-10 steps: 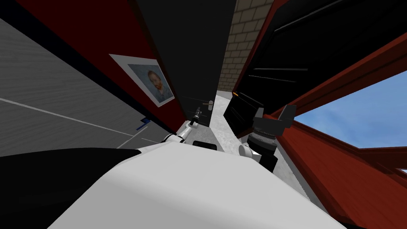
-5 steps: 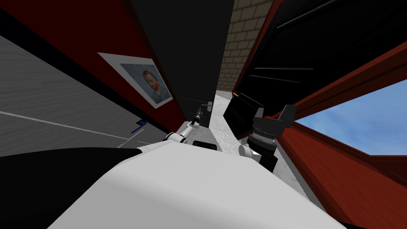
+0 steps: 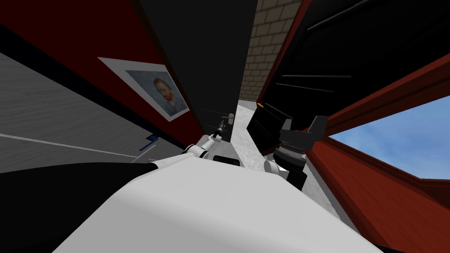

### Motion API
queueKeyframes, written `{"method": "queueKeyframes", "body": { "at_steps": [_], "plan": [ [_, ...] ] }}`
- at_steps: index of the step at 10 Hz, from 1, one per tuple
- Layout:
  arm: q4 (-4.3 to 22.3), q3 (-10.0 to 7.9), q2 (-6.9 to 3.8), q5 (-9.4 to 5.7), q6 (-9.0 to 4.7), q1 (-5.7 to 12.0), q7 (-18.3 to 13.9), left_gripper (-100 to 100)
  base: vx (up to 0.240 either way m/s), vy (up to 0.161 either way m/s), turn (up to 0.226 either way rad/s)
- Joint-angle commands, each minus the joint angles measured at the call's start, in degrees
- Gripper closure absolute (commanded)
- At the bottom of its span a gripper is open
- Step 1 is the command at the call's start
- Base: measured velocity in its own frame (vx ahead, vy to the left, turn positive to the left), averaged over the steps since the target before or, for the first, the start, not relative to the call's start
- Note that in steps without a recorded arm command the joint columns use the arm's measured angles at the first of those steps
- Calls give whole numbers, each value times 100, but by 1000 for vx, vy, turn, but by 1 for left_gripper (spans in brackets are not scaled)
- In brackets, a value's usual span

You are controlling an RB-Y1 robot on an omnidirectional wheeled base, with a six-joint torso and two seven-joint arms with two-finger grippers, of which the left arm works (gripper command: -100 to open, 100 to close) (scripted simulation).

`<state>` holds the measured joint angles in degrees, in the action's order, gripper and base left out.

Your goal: Push the door open

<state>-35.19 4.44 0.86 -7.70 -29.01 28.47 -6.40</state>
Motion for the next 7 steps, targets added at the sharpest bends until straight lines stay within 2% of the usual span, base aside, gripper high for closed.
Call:
{"method": "queueKeyframes", "body": {
  "at_steps": [1,2,3,5,7],
  "plan": [
    [0,0,0,0,0,0,0,-100,27,-5,-1],
    [25,-14,-150,-6,-10,7,1,-100,119,-28,-33],
    [30,-22,-203,-9,-12,7,3,-100,181,-63,-25],
    [42,-40,-264,-15,-17,7,9,-100,201,-38,-17],
    [54,-59,-248,-22,-22,7,14,-100,196,-29,-24]
  ]
}}
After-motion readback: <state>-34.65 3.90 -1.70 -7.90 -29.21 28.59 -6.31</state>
